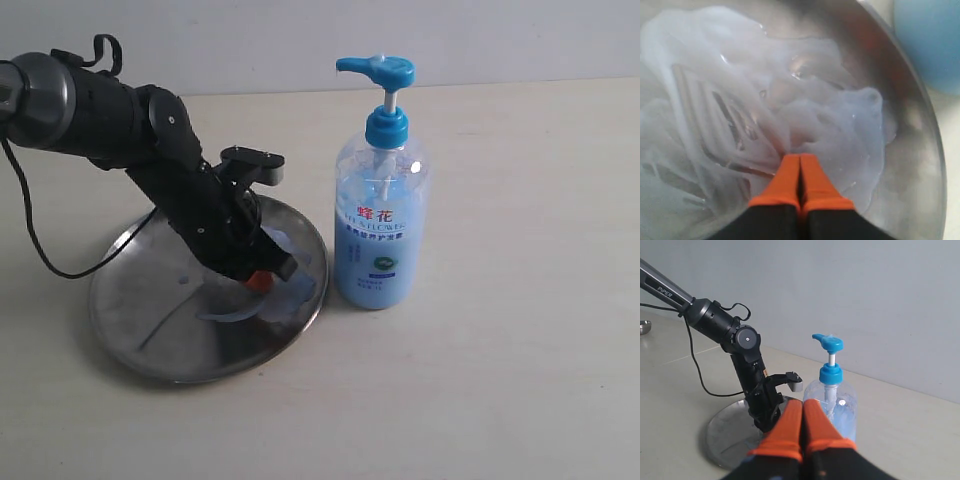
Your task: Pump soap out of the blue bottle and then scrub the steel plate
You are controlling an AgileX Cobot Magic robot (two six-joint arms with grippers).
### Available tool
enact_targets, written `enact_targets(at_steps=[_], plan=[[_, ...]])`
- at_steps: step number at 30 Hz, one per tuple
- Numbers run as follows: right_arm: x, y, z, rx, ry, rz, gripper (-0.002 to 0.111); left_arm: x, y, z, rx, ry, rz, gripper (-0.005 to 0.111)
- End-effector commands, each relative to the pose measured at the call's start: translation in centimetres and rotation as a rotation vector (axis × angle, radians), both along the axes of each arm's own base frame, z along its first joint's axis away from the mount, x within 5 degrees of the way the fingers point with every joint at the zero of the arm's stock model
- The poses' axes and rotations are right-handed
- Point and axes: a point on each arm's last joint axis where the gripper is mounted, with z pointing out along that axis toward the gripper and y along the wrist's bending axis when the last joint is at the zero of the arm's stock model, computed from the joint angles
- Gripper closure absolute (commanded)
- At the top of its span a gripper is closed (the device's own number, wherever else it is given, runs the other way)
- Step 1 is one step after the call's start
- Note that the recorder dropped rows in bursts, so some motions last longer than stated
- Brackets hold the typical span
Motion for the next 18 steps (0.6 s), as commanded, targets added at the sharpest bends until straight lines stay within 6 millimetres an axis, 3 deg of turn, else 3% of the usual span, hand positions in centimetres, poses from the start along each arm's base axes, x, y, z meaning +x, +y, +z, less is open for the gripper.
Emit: enact_targets(at_steps=[1,9,18], plan=[[0.1,0.0,-0.2,-0.008,-0.005,-0.001,0.108,0.2,0.5,-1.6,0.044,-0.048,-0.02,0.107],[0.1,0.0,-0.2,-0.007,-0.007,-0.001,0.108,1.0,0.7,-2.3,0.048,-0.099,0.003,0.107],[0.1,0.0,-0.2,-0.007,-0.007,-0.001,0.108,2.5,3.3,-2.6,0.052,-0.096,0.084,0.107]])
